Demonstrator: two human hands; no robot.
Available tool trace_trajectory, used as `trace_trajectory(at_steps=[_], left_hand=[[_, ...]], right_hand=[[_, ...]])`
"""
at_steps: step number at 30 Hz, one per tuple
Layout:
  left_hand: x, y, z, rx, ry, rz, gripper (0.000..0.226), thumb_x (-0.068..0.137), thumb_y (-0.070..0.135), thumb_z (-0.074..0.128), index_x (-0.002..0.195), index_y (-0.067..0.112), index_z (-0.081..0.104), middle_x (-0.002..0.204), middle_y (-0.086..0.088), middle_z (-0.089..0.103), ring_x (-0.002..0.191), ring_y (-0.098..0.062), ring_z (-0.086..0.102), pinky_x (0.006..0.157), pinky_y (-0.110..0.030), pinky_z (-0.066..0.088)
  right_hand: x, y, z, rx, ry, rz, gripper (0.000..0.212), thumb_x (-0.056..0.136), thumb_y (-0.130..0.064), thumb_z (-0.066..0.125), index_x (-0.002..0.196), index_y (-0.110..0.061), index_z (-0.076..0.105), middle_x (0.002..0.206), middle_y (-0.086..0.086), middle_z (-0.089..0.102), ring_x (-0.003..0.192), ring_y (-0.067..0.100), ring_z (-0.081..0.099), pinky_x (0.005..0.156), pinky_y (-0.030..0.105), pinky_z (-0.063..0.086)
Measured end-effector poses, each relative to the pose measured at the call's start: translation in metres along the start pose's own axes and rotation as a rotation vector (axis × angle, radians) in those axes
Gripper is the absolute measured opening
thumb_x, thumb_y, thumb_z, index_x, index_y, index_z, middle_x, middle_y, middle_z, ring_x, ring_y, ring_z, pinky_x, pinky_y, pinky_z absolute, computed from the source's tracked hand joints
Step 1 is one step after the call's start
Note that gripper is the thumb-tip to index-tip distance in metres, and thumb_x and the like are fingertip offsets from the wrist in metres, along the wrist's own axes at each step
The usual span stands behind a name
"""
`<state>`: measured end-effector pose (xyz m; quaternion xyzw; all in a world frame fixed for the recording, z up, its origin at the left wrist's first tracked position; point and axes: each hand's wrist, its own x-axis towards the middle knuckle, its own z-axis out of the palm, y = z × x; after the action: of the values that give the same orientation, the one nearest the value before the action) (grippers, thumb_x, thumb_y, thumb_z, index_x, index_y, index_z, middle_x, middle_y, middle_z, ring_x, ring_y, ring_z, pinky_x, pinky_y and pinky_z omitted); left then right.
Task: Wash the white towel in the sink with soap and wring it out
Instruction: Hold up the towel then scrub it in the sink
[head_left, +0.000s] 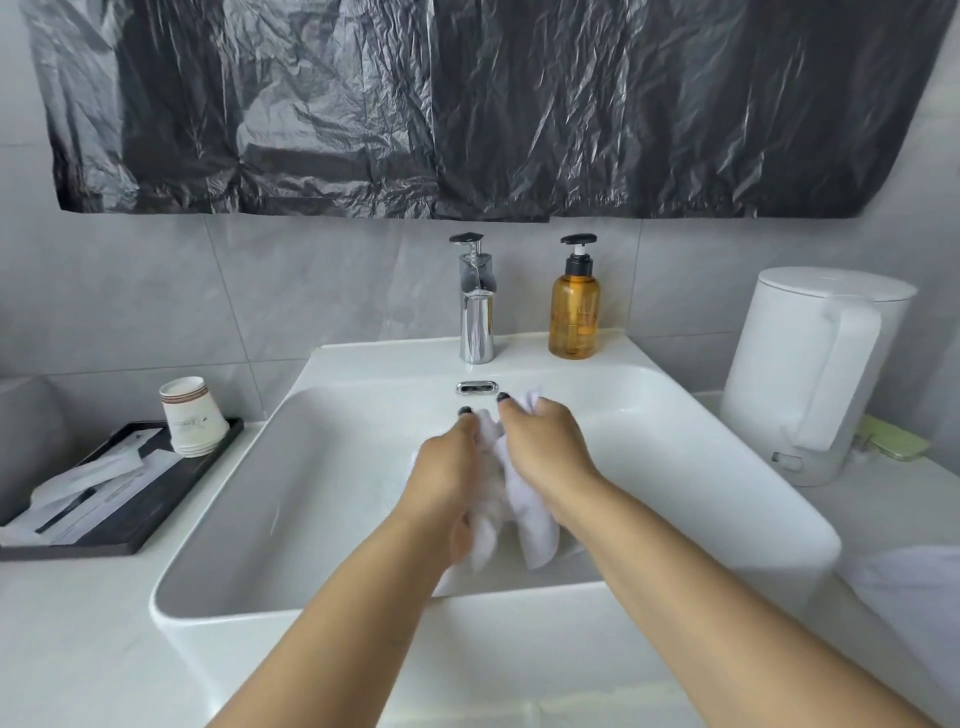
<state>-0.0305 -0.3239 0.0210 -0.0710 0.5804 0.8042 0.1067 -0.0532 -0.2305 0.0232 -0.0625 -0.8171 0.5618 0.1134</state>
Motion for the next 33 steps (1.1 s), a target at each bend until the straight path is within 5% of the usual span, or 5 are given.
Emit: trace_trajectory(at_steps=[4,11,17,24,33], left_hand=[[-0.006,0.009,-0.005,0.042,-0.006,-0.01,0.043,0.105,0.02,0.037,0.064,0.012,0.047,0.049,-0.004,0.042,0.035,-0.015,0.045,0.037,-0.012,0.034],[-0.013,0.003,0.001,0.097,-0.077,-0.066,0.036,0.105,0.033,0.036,0.109,0.008,0.063,0.096,-0.019,0.061,0.085,-0.029,0.064,0.077,-0.031,0.052],[-0.017,0.008,-0.002,0.095,0.014,-0.086,0.034,0.104,0.029,0.043,0.076,0.013,0.053,0.065,-0.006,0.052,0.053,-0.021,0.051,0.051,-0.022,0.039],[-0.008,0.012,-0.014,0.07,0.447,0.205,0.022,0.09,0.032,0.06,0.085,0.013,0.051,0.079,-0.007,0.044,0.071,-0.022,0.041,0.065,-0.032,0.035],[0.001,-0.003,-0.01,0.438,0.246,0.395,0.028,0.086,0.028,0.072,0.085,0.003,0.058,0.075,-0.005,0.06,0.071,-0.021,0.059,0.069,-0.036,0.051]], right_hand=[[-0.041,-0.011,0.003,-0.206,-0.085,-0.196,0.028,0.096,-0.035,0.039,0.077,-0.016,0.048,0.084,0.006,0.061,0.081,0.029,0.057,0.065,0.032,0.04],[0.0,0.0,-0.012,-0.148,0.029,-0.041,0.032,0.099,-0.024,0.039,0.068,-0.017,0.035,0.076,0.005,0.051,0.083,0.026,0.046,0.072,0.029,0.034],[-0.043,0.012,-0.009,-0.202,-0.121,-0.183,0.028,0.099,-0.034,0.039,0.091,-0.012,0.054,0.088,0.007,0.063,0.083,0.027,0.062,0.069,0.033,0.047],[0.003,0.031,-0.063,-0.433,-0.086,-0.171,0.048,0.087,-0.057,0.055,0.074,-0.013,0.045,0.079,0.0,0.057,0.077,0.02,0.052,0.061,0.022,0.036],[-0.006,0.044,-0.092,-0.663,-0.73,-0.033,0.079,0.056,-0.096,0.048,0.082,-0.022,0.06,0.079,-0.01,0.061,0.081,0.01,0.058,0.078,0.025,0.043]])
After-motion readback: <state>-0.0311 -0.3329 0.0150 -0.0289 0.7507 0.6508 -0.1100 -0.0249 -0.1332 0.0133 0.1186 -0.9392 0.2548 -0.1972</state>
